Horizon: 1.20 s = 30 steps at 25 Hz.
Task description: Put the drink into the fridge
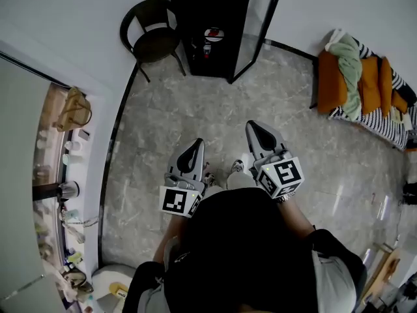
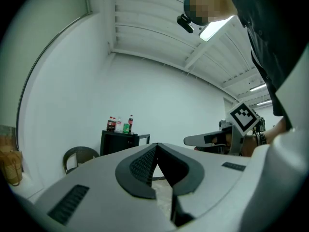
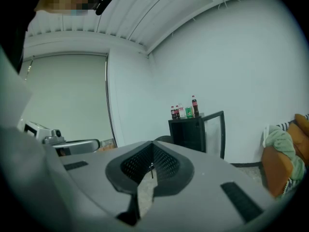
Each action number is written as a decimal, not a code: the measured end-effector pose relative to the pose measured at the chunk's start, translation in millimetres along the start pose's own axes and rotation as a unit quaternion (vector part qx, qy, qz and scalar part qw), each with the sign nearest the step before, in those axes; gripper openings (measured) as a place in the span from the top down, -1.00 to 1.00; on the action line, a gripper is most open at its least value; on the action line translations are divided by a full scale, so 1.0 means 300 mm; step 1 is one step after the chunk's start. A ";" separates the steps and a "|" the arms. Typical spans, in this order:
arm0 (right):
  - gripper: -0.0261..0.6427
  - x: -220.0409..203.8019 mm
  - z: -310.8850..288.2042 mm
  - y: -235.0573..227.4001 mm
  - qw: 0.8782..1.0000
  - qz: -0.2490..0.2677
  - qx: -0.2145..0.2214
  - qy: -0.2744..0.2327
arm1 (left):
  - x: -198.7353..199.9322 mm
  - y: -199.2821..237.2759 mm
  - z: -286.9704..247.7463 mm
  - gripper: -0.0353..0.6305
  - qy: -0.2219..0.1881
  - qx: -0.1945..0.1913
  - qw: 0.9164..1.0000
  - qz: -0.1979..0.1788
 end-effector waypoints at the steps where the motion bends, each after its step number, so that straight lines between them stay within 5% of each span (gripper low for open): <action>1: 0.88 0.007 -0.001 -0.013 1.000 0.004 0.001 -0.003 | 0.008 -0.009 -0.014 0.87 -0.002 0.000 1.000 -0.004; 18: 0.88 0.039 -0.035 -0.260 1.000 -0.003 0.026 -0.010 | 0.009 -0.113 -0.275 0.87 -0.014 0.032 0.999 -0.006; 30: 0.88 0.068 -0.357 -0.357 1.000 -0.008 -0.019 0.005 | 0.011 0.209 -0.518 0.87 -0.015 0.015 1.000 0.005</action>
Point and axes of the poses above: the fingertips, and each gripper's own axes: z backward along the fingers, y to its left, x out of its top, the point moved 2 cm from there along z, backward along the fingers
